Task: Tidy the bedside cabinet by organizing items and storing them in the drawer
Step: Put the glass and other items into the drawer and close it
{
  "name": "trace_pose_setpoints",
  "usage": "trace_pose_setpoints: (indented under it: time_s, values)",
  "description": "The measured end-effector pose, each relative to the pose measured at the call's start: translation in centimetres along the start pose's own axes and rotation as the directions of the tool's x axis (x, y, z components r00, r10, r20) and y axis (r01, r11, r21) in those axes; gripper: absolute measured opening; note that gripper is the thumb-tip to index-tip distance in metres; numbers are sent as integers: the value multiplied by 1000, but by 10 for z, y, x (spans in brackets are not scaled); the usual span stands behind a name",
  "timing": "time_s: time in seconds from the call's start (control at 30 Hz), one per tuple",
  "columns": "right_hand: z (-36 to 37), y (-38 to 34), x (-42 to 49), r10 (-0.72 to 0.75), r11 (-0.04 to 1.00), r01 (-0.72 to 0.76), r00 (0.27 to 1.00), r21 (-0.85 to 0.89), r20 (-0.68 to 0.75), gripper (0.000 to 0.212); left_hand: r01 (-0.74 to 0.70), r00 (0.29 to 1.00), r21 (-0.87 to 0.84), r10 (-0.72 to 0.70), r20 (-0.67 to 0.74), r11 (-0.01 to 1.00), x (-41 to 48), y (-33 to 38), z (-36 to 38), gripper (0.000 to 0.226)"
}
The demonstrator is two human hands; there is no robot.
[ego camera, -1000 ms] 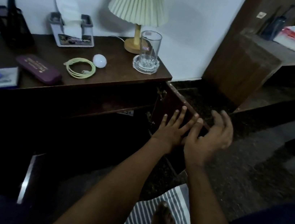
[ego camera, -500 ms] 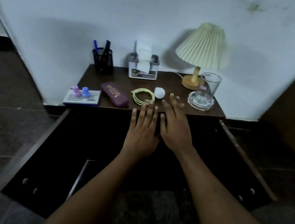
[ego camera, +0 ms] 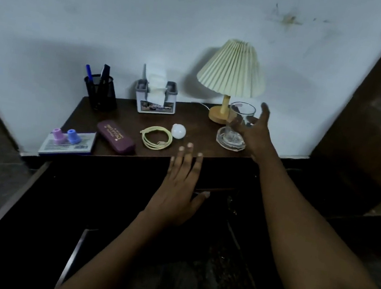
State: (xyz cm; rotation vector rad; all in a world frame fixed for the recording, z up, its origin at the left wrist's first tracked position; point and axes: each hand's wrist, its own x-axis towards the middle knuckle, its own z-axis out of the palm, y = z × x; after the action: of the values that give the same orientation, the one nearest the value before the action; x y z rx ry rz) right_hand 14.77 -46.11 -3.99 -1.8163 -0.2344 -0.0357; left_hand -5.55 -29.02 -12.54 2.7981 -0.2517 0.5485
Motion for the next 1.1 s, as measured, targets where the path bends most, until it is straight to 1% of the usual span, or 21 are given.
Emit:
trace_pose_setpoints:
  time_s: [0.07,0.13,0.23,0.27,0.33,0.37,0.4,0.47,0.5,0.57,0.6,0.63,0.67,0.7,0.73,0.77,0.87,0.93,0.97,1.07,1.1]
  values:
    - [4,7,14,-66,996,69,996,-61,53,110,3,1000,-200,-4,-6,980,20,18,3,93]
    - [7,13,23,-120,988,123,992,-88,39,99,53,998,-328,-58,-7,943,50,28,4,97]
    - [6,21,24,-111,989,114,993,-95,35,79,204,978,-343,-205,33,917,104,30,1,107]
    - [6,25,26,-104,990,108,994,-88,43,76,261,965,-346,-254,67,901,120,29,2,110]
    - [5,31,27,-97,993,100,994,-61,48,71,363,930,-432,-349,116,825,143,28,6,115]
    - [5,31,27,-95,994,97,995,-47,44,69,392,916,-460,-385,113,797,151,28,10,115]
    - [6,32,27,-92,995,93,995,-31,41,68,405,908,-434,-409,90,805,155,29,14,114]
    - [9,33,26,-96,995,96,995,-5,22,65,419,902,-324,-429,45,848,161,33,24,108]
    - [10,33,24,-103,995,103,995,8,10,65,424,897,-318,-441,19,848,162,34,28,98]
    - [11,32,18,-123,992,124,992,30,-3,64,427,877,-384,-478,-43,818,163,38,30,75]
    - [10,29,14,-133,990,133,991,43,12,65,413,869,-435,-489,-75,800,161,40,29,67]
    - [10,24,10,-140,988,137,989,66,44,68,389,857,-488,-501,-119,782,157,41,27,67]
    - [10,19,5,-151,985,142,985,102,89,71,364,839,-531,-517,-172,766,150,41,26,73]
    - [10,13,1,-172,979,153,975,135,140,74,352,815,-555,-538,-216,754,143,43,23,86]
    - [11,7,-6,-207,971,178,959,159,192,75,363,789,-566,-568,-236,740,131,44,19,99]
    - [12,1,-14,-242,964,208,942,163,232,74,376,769,-574,-590,-246,728,118,46,16,104]
    - [26,-16,-51,-265,963,229,907,145,328,66,379,734,-587,-618,-280,716,71,44,11,87]
    - [44,-16,-76,-272,959,204,856,196,439,57,409,684,-579,-657,-317,705,35,36,8,85]
    - [54,-14,-88,-267,959,180,834,219,482,56,430,675,-563,-665,-319,706,16,31,6,86]
    - [86,1,-119,-253,951,110,813,289,524,64,479,699,-463,-643,-314,746,-33,6,6,87]
    - [97,6,-129,-251,943,82,809,321,531,65,495,694,-442,-646,-317,749,-48,-3,7,88]
